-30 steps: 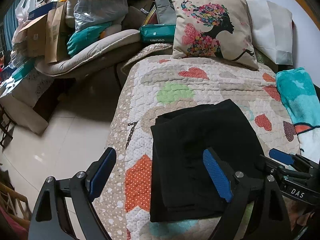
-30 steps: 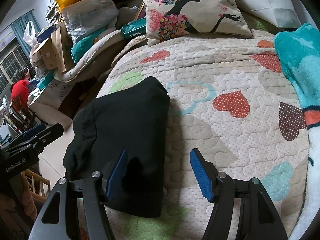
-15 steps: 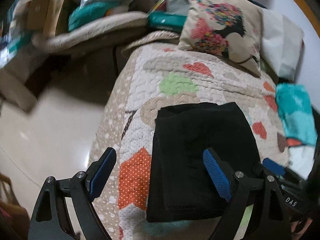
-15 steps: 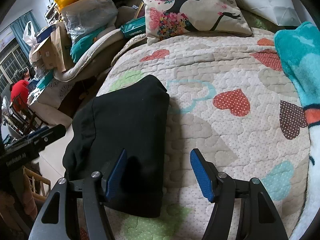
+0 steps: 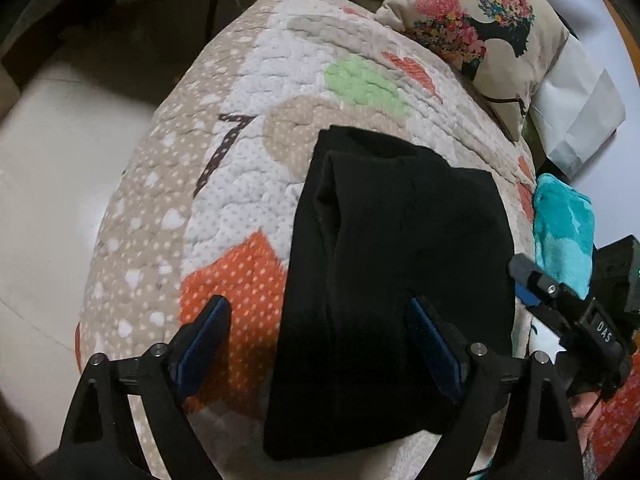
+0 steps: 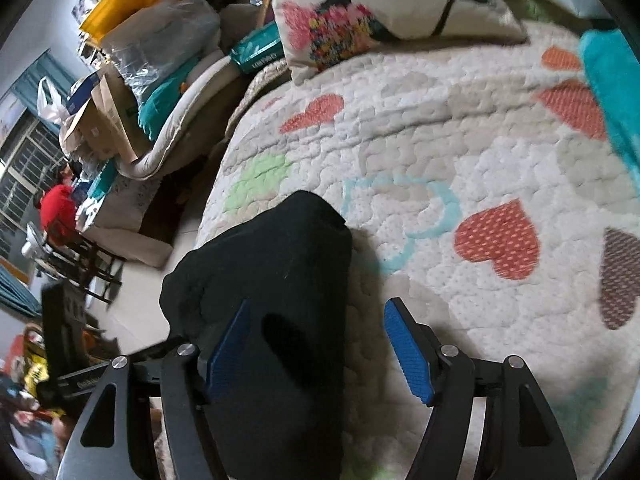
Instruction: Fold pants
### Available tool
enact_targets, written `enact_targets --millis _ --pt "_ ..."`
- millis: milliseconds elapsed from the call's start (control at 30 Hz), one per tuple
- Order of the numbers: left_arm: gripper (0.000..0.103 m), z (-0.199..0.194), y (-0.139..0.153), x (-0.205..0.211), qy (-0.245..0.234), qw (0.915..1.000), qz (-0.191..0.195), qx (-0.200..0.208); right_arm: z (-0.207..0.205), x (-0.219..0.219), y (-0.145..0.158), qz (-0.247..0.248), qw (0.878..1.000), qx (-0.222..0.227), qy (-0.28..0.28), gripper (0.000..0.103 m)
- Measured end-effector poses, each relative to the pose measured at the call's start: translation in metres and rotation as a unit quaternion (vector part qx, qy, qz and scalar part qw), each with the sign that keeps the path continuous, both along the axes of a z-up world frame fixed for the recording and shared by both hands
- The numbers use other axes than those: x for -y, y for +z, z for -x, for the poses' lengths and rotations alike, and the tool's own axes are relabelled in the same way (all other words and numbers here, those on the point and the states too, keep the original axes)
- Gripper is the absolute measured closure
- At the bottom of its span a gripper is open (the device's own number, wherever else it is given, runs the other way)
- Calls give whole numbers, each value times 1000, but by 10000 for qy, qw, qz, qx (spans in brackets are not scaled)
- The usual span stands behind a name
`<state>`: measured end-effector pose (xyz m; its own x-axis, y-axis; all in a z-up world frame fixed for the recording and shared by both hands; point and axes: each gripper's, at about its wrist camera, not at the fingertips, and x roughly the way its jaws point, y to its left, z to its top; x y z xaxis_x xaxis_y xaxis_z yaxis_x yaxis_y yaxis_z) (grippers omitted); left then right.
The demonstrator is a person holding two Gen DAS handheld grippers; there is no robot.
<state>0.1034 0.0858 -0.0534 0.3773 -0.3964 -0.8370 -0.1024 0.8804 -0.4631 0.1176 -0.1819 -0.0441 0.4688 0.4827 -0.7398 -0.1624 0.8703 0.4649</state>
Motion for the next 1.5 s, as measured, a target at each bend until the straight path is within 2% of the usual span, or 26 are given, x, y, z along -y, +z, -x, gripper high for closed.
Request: enact_targets --millis 133,300,433,467,533,567,633,667,833,967,1233,1500 --pt "10 -12 1 7 -217 9995 12 208 -5 0 -17 -435 9987 -260 85 29" --pt "0 -26 2 15 -331 9980 118 529 -14 -3 -30 -915 9948 -417 149 29" --pt "0 -23 3 24 -364 9966 -149 725 -22 -7 -40 -1236 9907 -526 201 26" --pt "3 -22 4 26 -371 9966 -167 720 -22 -8 -41 -1316 9899 -492 193 24" --pt "32 -20 9 28 -416 9960 -164 771 -24 -9 -41 -1369 9894 -460 165 24" --pt "46 -20 14 30 -525 9956 10 779 -24 -10 -40 -1361 9896 -442 170 24" --pt "54 -18 20 32 -518 9951 -31 842 -23 -13 -38 -1254 9911 -386 231 26" --pt "55 -18 21 33 -502 9950 -50 863 -21 -15 -37 -1167 9922 -359 257 33" --pt "57 -20 24 30 -340 9958 155 832 -17 -13 -29 -1136 9929 -252 240 51" --pt "60 -22 30 33 -273 9955 187 888 -13 -18 -17 -919 9952 -41 322 58" --pt "61 -42 53 38 -138 9926 531 1087 -17 -16 11 -790 9958 361 288 61" --pt "61 -68 69 58 -199 9904 487 1278 -38 -2 37 -542 9970 516 211 61"
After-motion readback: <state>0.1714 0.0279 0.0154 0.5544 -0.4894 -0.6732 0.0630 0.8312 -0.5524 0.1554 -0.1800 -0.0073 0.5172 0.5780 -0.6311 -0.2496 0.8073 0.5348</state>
